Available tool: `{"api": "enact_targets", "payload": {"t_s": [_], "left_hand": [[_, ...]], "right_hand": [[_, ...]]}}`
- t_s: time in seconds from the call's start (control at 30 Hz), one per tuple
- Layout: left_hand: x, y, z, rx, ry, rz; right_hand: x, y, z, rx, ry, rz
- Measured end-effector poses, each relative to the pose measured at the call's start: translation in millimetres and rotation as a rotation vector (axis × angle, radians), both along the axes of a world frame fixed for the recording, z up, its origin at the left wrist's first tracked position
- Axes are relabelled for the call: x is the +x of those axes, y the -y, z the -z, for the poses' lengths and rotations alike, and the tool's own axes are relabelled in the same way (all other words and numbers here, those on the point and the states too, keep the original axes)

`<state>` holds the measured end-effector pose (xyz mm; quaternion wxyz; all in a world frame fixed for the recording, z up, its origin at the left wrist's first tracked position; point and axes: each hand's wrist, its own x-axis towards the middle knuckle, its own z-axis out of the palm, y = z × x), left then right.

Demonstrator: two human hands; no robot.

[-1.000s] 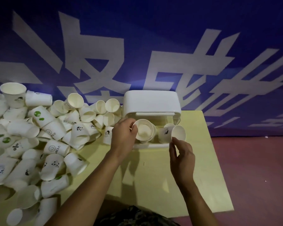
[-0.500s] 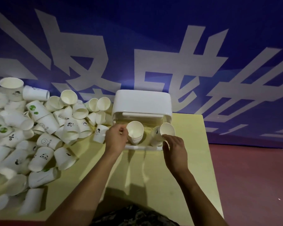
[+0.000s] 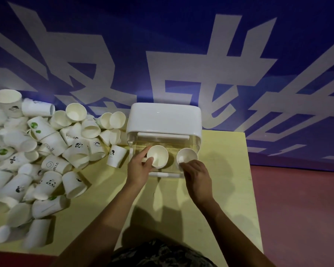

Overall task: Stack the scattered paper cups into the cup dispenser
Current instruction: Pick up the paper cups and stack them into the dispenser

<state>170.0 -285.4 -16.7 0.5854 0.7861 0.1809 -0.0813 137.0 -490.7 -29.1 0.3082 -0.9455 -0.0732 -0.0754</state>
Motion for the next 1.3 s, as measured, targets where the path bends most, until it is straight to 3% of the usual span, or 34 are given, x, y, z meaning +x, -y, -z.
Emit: {"api": "enact_targets", "payload": {"t_s": [0.1,0.2,0.4,0.5,0.97,1.17,1.3], "left_hand": [[0,4,3,-0.114,-0.15,-0.09],[-2,3,5,-0.41,-0.35,-0.217],[0,-1,19,-0.721,-0.438,-0.256],[8,1,18,-0.766,-0.441,-0.247],[69,23,21,-0.875,-0.405,-0.284],[84,27,18,-0.742,-0.437,-0.202],[72,17,10,-0.526,-0.387,-0.099]], "right_hand": [[-5,-4,2,0.165,0.007,0.162],[-8,-7,2,0.348,-0.075,0.346],[2,-8,2,0.917,-0.662,0.516],[10,-9,4,1.14,-0.792,0.51],[77,-39,14,1.333,-0.683,0.552],[95,-35,9,1.336,-0.648,0.558],[75,-37,0,1.259,-0.695,0.571]]}}
